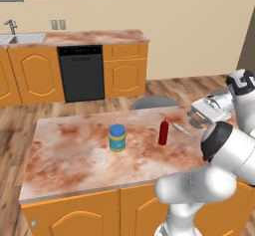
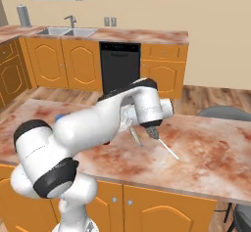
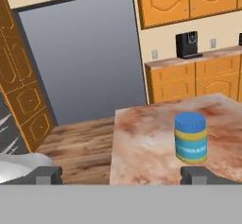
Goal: Move the mayonnaise and ketchup from the cabinet to the dining counter.
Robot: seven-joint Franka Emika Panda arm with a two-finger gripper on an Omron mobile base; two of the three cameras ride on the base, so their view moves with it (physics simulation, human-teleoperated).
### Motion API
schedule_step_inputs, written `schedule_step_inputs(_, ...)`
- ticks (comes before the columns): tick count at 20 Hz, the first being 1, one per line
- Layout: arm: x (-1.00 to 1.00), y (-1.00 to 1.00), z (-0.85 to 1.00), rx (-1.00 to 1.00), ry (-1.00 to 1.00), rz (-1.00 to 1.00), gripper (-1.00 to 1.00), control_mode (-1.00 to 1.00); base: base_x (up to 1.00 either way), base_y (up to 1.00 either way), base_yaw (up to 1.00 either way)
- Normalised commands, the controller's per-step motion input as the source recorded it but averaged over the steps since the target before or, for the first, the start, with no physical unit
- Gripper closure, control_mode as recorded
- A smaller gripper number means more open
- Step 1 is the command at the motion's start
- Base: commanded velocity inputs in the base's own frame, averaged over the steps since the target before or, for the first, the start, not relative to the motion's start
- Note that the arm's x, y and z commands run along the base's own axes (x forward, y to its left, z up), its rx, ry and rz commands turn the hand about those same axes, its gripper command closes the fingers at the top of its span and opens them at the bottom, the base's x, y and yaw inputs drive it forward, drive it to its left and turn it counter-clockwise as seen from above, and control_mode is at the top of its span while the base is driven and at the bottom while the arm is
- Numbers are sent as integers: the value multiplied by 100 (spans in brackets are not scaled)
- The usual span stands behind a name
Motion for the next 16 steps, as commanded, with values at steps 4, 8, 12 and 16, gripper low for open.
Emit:
schedule_step_inputs(4, -35, 76, 31, 0, -8, -22, -100, -100, 0, 0, 0)
schedule_step_inputs(8, -46, 60, 46, 0, -4, -32, -100, -100, 0, 0, 0)
schedule_step_inputs(12, -53, 21, 78, 0, 9, -39, -100, -100, 0, 0, 0)
schedule_step_inputs(16, -39, 16, 84, -2, 39, -35, -100, -100, 0, 0, 0)
